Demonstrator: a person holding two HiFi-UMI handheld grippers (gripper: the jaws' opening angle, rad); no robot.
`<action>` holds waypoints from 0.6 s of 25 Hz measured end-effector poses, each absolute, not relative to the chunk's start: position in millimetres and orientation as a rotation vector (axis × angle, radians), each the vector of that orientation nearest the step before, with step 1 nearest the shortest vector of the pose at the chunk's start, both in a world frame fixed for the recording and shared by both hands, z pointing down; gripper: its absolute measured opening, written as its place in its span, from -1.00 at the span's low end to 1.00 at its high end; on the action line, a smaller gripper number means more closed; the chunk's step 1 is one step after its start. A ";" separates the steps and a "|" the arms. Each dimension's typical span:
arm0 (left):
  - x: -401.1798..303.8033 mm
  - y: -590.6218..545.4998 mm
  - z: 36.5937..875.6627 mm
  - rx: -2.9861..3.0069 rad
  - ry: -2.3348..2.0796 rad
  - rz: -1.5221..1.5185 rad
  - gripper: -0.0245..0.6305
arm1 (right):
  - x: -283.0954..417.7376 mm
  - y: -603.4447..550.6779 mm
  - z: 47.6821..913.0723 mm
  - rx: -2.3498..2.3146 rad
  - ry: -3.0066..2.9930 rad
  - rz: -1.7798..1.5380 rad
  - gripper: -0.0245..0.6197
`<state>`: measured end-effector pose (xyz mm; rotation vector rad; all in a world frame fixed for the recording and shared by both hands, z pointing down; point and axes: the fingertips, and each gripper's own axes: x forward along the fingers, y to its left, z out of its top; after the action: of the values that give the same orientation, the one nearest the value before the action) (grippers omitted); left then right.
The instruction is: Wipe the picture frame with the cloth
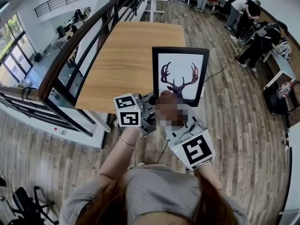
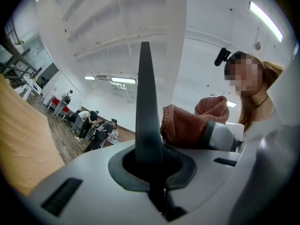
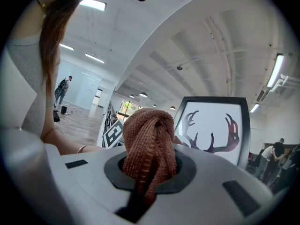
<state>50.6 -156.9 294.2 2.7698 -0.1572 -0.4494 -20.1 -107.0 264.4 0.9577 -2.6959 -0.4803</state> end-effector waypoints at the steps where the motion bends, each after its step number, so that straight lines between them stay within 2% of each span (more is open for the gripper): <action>1: 50.2 -157.0 294.4 2.772 -0.161 -0.448 -0.86 | -20.6 -105.2 265.8 0.954 -2.701 -0.471 -0.78; 11: 51.0 -161.6 297.9 2.741 -0.178 -0.479 -0.86 | -7.6 -91.8 286.9 0.844 -2.793 -0.238 -0.78; 15: 48.2 -165.4 299.2 2.735 -0.206 -0.459 -0.86 | 14.7 -87.9 256.0 0.889 -2.879 -0.228 -0.78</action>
<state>48.2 -165.4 299.2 2.7346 -0.2063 -0.4593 14.7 -87.9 256.0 0.8892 -2.8787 -0.2283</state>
